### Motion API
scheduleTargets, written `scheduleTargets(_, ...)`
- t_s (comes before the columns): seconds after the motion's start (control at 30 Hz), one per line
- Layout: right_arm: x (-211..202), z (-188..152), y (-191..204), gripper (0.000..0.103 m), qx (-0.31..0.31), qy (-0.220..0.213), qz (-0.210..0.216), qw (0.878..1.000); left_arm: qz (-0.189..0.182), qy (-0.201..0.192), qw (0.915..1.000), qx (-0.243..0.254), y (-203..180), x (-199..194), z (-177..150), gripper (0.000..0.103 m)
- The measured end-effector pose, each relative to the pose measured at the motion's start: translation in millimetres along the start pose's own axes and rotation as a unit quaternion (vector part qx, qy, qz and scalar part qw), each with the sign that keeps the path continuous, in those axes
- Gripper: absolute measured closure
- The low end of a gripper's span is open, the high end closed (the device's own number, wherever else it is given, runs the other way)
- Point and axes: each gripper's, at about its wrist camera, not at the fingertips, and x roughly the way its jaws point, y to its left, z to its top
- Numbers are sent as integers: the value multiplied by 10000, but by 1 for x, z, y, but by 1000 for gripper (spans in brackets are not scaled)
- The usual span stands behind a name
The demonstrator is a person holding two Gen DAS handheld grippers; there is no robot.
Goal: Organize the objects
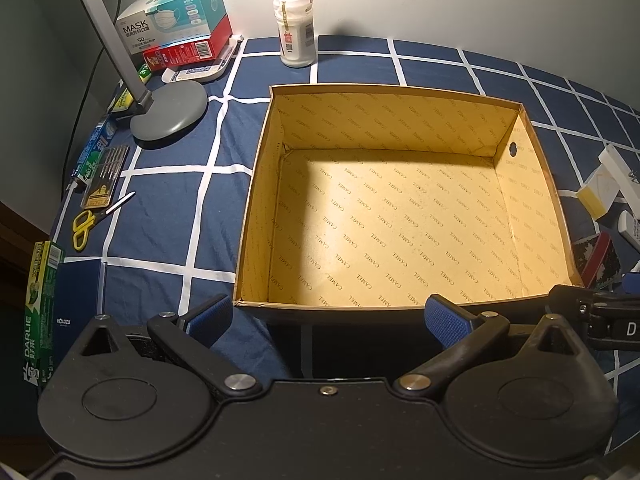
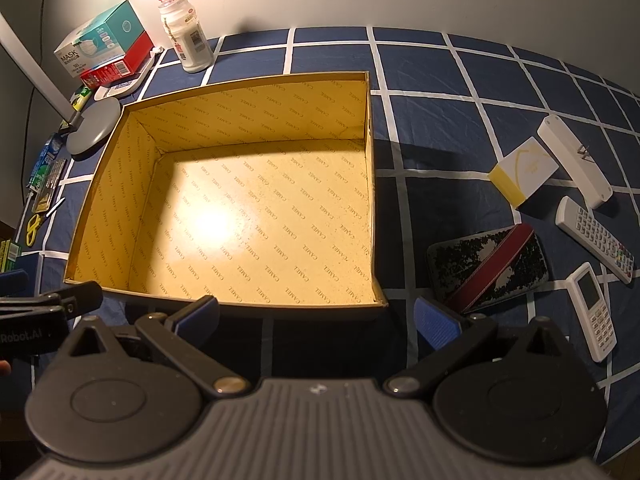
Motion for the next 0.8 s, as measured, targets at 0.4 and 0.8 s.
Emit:
scheduleTargets(0.4, 0, 0, 0, 0, -16, 0, 7, 10000, -11, 26, 10000, 13, -1, 1, -1, 0)
scheduleTargets(0.8, 1, 0, 0, 0, -25, 5, 13, 10000, -23, 41, 10000, 30, -2, 0, -1, 0)
